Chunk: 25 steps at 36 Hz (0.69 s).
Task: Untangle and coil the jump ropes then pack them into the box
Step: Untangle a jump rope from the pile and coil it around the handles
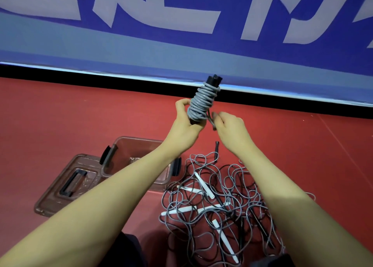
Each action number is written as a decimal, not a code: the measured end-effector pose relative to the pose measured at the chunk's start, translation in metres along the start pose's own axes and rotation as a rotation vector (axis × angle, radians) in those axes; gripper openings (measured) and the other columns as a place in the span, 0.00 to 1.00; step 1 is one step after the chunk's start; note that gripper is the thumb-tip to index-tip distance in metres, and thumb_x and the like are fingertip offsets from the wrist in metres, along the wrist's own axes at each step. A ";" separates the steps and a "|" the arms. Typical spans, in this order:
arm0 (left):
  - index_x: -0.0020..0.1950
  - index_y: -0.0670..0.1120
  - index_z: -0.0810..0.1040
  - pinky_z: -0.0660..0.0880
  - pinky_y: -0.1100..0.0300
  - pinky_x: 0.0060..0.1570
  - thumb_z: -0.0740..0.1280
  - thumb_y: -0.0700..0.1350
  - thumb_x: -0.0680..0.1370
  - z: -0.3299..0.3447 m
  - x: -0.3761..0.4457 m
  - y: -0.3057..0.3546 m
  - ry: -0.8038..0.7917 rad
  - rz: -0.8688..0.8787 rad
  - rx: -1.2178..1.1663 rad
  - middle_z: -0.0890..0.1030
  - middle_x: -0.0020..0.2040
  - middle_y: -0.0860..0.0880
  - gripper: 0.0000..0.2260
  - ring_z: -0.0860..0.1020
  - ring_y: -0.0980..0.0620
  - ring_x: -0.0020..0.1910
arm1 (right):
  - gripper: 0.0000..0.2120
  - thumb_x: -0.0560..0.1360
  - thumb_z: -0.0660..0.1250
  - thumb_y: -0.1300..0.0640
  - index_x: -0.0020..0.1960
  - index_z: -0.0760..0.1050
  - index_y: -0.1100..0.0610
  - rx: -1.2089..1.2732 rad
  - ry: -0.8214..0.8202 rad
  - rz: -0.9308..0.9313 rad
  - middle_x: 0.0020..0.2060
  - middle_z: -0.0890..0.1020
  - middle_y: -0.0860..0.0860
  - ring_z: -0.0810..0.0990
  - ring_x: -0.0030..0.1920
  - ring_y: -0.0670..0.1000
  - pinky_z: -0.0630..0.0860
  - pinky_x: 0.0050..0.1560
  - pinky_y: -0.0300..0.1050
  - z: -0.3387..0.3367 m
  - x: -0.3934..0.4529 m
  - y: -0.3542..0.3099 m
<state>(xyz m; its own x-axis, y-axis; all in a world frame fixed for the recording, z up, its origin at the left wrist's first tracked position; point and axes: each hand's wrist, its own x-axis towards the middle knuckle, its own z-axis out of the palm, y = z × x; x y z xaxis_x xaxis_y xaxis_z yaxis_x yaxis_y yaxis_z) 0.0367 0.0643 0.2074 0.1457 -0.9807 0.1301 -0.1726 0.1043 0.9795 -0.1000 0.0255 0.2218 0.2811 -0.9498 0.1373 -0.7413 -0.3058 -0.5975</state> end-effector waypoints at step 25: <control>0.69 0.40 0.59 0.66 0.51 0.40 0.61 0.36 0.77 -0.018 0.005 -0.009 0.020 -0.176 1.216 0.75 0.55 0.40 0.21 0.77 0.36 0.51 | 0.15 0.81 0.58 0.51 0.37 0.62 0.54 -0.412 -0.375 -0.436 0.33 0.70 0.47 0.71 0.37 0.54 0.62 0.36 0.46 -0.007 -0.032 -0.041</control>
<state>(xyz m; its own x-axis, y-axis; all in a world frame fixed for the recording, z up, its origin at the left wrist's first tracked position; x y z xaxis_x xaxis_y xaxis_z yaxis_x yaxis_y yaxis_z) 0.0563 0.0612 0.2020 0.2720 -0.9620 0.0234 -0.9433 -0.2617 0.2042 -0.0833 0.0676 0.2475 0.7410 -0.6708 -0.0299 -0.6628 -0.7236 -0.1926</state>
